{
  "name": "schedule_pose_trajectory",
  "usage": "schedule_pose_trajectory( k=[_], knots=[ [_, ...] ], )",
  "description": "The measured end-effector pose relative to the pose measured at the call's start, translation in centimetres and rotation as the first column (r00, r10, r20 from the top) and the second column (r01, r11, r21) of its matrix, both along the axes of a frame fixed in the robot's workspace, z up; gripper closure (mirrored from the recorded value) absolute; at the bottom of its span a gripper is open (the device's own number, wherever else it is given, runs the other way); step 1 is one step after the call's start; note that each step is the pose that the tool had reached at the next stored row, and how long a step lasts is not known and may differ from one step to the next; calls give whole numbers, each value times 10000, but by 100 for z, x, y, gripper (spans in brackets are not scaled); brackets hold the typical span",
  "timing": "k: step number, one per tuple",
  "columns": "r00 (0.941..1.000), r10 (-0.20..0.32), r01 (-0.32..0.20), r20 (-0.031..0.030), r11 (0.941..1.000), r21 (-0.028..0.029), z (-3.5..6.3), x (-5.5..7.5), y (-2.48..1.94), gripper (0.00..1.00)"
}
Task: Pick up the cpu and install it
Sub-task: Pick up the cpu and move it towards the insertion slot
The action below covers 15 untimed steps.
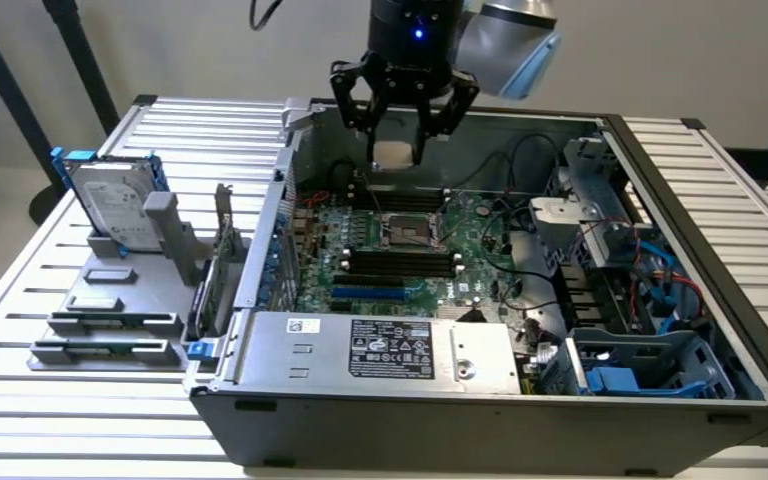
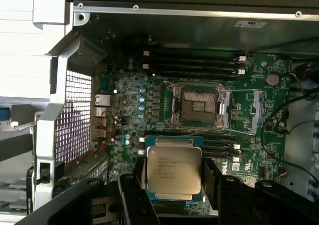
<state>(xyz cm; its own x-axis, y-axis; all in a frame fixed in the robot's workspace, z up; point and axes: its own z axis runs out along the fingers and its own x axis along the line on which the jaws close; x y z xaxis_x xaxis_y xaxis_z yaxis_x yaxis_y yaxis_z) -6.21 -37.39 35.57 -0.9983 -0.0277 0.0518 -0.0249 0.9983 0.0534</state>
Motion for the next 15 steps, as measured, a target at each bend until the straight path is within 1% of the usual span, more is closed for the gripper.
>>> schedule_pose_trajectory(
  k=[7, 11, 15],
  knots=[
    [10000, -53, 53, 0, 10000, 1, -124, 156, 66, 45],
    [9999, -106, 106, -3, 9999, 0, -196, 208, 104, 45],
    [9999, -147, 147, -4, 9999, 1, -269, 245, 159, 45]
  ],
)
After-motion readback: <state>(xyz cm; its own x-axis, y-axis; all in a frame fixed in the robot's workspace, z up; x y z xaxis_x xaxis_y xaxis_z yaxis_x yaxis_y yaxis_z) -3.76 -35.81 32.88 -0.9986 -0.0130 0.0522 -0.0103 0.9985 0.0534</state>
